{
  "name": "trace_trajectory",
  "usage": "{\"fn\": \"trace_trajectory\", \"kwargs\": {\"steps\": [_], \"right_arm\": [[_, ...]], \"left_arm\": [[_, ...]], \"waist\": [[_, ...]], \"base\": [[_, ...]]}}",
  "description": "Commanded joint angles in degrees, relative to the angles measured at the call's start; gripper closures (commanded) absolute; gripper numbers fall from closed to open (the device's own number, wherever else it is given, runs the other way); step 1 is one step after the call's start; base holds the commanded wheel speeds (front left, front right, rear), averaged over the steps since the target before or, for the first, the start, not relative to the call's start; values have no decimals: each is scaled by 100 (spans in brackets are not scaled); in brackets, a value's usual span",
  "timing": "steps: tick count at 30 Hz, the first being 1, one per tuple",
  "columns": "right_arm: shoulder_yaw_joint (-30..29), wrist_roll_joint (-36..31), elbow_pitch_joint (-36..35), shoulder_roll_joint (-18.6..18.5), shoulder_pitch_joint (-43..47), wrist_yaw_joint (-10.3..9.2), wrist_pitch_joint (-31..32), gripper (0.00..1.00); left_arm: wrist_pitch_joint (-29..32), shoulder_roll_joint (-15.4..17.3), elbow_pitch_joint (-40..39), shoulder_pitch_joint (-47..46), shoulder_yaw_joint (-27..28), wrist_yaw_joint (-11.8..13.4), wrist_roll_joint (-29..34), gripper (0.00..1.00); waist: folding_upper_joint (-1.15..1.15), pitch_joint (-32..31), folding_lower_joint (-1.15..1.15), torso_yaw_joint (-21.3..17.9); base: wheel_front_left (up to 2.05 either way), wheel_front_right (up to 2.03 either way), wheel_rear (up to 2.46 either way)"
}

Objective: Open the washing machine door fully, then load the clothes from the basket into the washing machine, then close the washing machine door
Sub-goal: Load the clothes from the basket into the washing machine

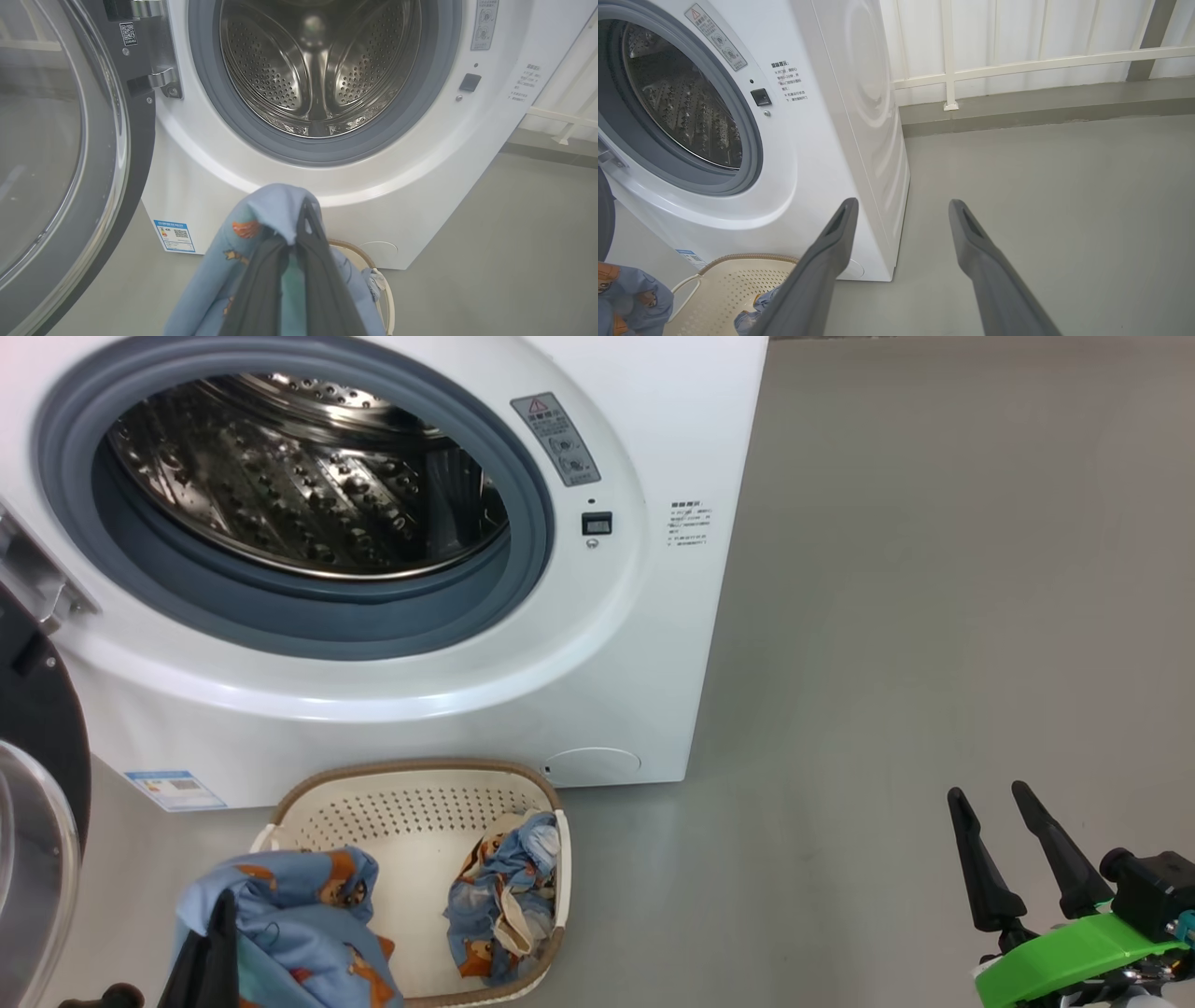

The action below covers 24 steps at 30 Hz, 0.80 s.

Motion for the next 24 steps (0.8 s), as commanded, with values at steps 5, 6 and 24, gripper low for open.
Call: {"fn": "trace_trajectory", "kwargs": {"steps": [5,6,24], "right_arm": [[75,-22,-190,-85,-17,8,-28,0],[70,-20,-202,-83,-47,8,-28,0],[199,-9,-296,127,-805,8,-28,0]], "left_arm": [[-59,53,-154,-312,276,-5,22,100],[-59,57,-151,-393,284,-6,17,100],[-59,963,338,-3424,249,-14,100,100]], "waist": [[0,145,0,-12],[0,199,0,-22],[0,1335,0,-425]], "base": [[0,0,0],[0,0,0],[0,0,0]]}}
